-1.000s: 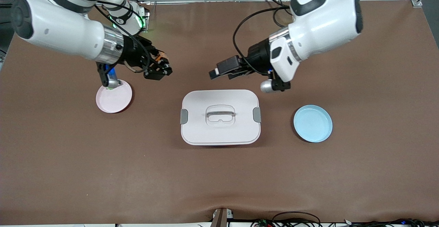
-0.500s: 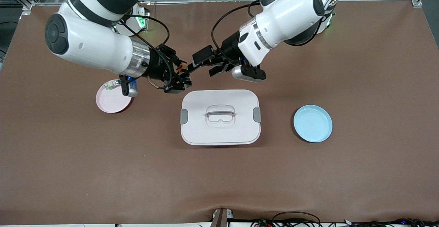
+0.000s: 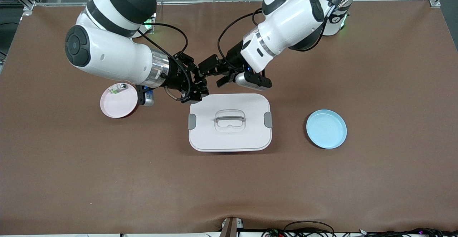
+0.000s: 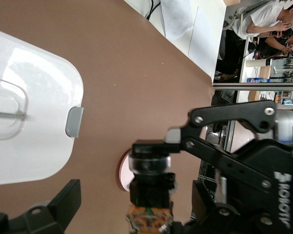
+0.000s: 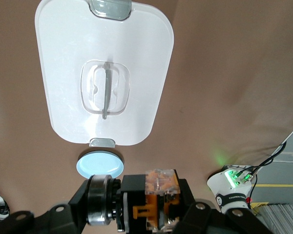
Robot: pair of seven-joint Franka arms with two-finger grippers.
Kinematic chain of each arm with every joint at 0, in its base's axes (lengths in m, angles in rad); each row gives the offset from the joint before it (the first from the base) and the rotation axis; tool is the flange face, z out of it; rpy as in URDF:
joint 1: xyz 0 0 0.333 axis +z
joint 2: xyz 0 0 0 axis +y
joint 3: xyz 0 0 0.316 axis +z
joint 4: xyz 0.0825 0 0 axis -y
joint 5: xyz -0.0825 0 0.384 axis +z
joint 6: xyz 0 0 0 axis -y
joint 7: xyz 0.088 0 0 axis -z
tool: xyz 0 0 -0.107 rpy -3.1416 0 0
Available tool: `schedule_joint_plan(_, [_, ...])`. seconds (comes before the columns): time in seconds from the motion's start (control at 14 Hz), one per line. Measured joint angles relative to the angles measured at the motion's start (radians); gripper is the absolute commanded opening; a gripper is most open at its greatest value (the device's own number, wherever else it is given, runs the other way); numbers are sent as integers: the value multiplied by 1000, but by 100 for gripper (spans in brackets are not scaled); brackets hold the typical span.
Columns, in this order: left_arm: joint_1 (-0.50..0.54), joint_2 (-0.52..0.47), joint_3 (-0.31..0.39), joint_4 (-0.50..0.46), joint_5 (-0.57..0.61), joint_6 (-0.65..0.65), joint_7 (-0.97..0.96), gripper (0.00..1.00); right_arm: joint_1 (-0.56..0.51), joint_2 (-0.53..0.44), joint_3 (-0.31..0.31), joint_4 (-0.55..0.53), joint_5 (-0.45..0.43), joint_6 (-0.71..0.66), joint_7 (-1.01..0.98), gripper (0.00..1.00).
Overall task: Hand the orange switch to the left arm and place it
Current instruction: 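Carry the switch above the box toward the left gripper and grasp it, then open the right gripper, releasing the switch to the left gripper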
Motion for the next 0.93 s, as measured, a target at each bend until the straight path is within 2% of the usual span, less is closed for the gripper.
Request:
schedule_joint_plan(0.64, [-2, 17, 0, 1, 0, 31, 46, 100, 15, 27, 0, 28, 0, 5, 29, 0])
schedule_joint_plan(0.71, [-2, 17, 0, 1, 0, 32, 47, 85, 15, 31, 0, 30, 0, 10, 30, 0])
schedule_joint_plan(0.86, [-2, 17, 0, 2, 0, 33, 47, 45, 18, 34, 0, 30, 1, 24, 30, 0])
schedule_joint_plan(0.93, [-2, 17, 0, 2, 0, 33, 47, 29, 20, 34, 0, 31, 4, 31, 32, 0])
